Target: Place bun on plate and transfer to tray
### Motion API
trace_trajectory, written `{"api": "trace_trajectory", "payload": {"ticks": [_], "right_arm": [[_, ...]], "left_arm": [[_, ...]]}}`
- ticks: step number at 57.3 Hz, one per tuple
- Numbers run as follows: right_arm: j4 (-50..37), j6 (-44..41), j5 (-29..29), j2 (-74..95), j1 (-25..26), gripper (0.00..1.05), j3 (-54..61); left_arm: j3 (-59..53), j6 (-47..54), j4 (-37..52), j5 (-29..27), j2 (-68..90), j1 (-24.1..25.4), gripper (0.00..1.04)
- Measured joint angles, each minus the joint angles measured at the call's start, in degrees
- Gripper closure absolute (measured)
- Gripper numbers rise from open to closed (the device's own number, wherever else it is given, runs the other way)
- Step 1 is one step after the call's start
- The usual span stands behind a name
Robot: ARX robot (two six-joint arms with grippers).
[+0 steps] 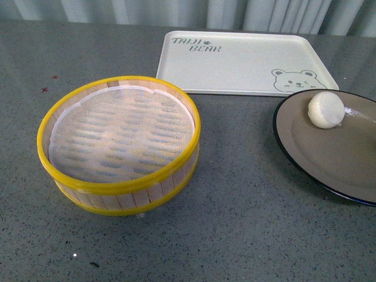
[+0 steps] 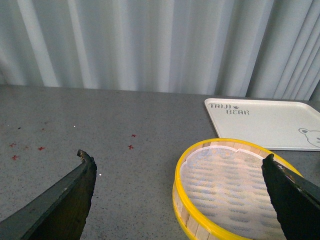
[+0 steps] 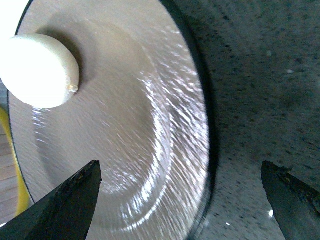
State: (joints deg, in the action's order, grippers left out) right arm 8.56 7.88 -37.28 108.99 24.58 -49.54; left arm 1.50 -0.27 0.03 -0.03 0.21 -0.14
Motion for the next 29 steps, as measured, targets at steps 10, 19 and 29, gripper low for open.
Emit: {"api": "trace_trajectory", "payload": {"ticks": [10, 19, 29], "right_arm": [[-0.2, 3.72, -0.66, 3.56, -0.74, 0.09, -2.86], [1.81, 5.55, 1.38, 5.44, -1.73, 0.17, -4.76], [2.36, 7.58, 1.66, 6.56, -2.75, 0.42, -5.79]], "left_arm": [[0.0, 0.0, 0.0, 0.0, 0.0, 0.0, 0.07], [0.0, -0.02, 0.0, 0.0, 0.0, 0.0, 0.07], [0.0, 0.0, 0.0, 0.0, 0.0, 0.0, 0.07]]}}
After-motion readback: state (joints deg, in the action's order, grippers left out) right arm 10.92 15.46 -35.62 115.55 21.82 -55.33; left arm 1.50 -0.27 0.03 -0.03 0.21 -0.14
